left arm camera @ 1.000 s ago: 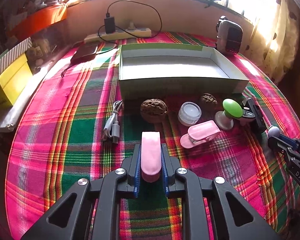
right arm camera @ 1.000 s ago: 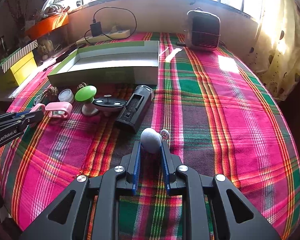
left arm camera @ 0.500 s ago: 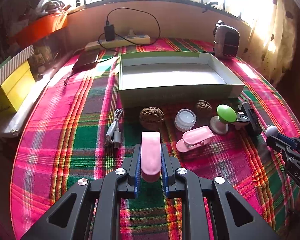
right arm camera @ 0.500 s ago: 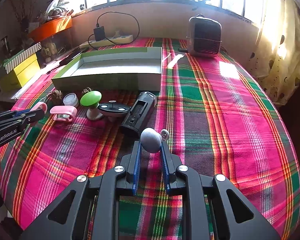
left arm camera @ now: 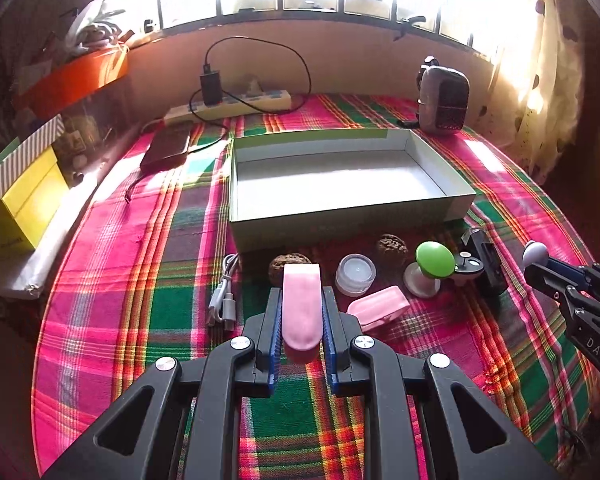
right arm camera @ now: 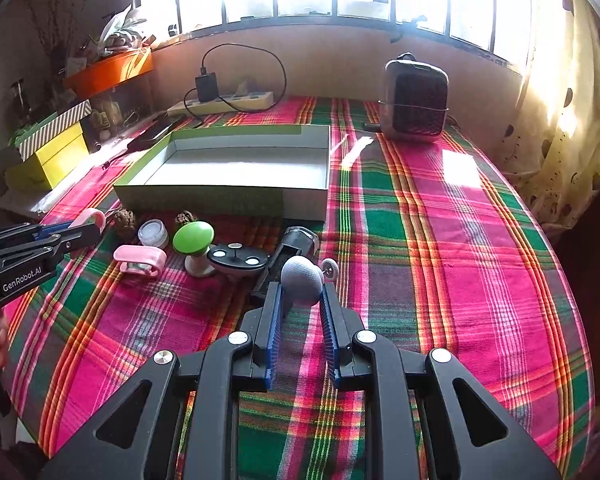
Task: Organize objects
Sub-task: 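Lift and carry the pink clip and white ball toward the green-rimmed box, then open right gripper dropping the ball into the box while left gripper releases the clip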
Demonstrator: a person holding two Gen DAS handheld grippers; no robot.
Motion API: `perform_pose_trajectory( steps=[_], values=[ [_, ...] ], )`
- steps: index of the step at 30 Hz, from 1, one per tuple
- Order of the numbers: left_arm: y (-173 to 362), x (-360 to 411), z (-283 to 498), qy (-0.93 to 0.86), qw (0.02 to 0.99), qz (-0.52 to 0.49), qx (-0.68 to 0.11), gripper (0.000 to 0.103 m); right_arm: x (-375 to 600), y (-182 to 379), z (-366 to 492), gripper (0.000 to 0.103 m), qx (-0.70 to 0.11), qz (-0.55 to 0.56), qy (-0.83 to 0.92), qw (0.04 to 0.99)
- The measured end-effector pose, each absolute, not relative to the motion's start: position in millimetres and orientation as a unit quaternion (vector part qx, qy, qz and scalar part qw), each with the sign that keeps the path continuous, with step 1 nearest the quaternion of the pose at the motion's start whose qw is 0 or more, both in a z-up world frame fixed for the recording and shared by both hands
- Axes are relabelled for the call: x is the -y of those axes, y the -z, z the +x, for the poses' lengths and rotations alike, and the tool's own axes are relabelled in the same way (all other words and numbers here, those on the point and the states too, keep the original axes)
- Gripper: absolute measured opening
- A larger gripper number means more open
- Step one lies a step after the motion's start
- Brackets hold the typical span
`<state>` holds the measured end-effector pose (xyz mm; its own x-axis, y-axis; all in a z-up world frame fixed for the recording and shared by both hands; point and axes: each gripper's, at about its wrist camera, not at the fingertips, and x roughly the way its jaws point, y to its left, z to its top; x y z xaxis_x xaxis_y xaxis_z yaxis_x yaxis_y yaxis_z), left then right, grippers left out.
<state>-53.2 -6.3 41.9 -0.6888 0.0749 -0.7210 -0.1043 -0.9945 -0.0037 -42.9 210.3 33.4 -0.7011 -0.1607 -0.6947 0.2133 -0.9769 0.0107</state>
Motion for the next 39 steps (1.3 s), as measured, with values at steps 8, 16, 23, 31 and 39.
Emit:
perform_pose_trajectory(
  steps=[8,16,23,31,39],
  values=[
    [-51.1,3.0,-66.7,-0.92,0.067,-0.386,-0.01,0.016,-202.0,-46.1,-54.3,0.02,-0.04,0.355,0.926,0.118],
    [-63.2,-1.6,-86.3,-0.924,0.079,-0.375,-0.013,0.016,-193.7,-55.8,-72.5,0.02,-0.045,0.345,0.928,0.136],
    [-63.7,-3.2,-111.8,-0.921,0.082,-0.381,-0.011,0.016,-186.2,-64.0,-97.0,0.02,-0.057,0.341,0.928,0.142],
    [-56.0,-0.9,-144.5,-0.916,0.076,-0.393,-0.01,0.016,-174.7,-66.2,-138.4,0.02,-0.075,0.345,0.924,0.146],
    [-47.3,0.9,-175.4,-0.912,0.067,-0.404,-0.019,0.016,-157.6,-60.1,-178.9,0.02,-0.092,0.353,0.918,0.156]
  ],
)
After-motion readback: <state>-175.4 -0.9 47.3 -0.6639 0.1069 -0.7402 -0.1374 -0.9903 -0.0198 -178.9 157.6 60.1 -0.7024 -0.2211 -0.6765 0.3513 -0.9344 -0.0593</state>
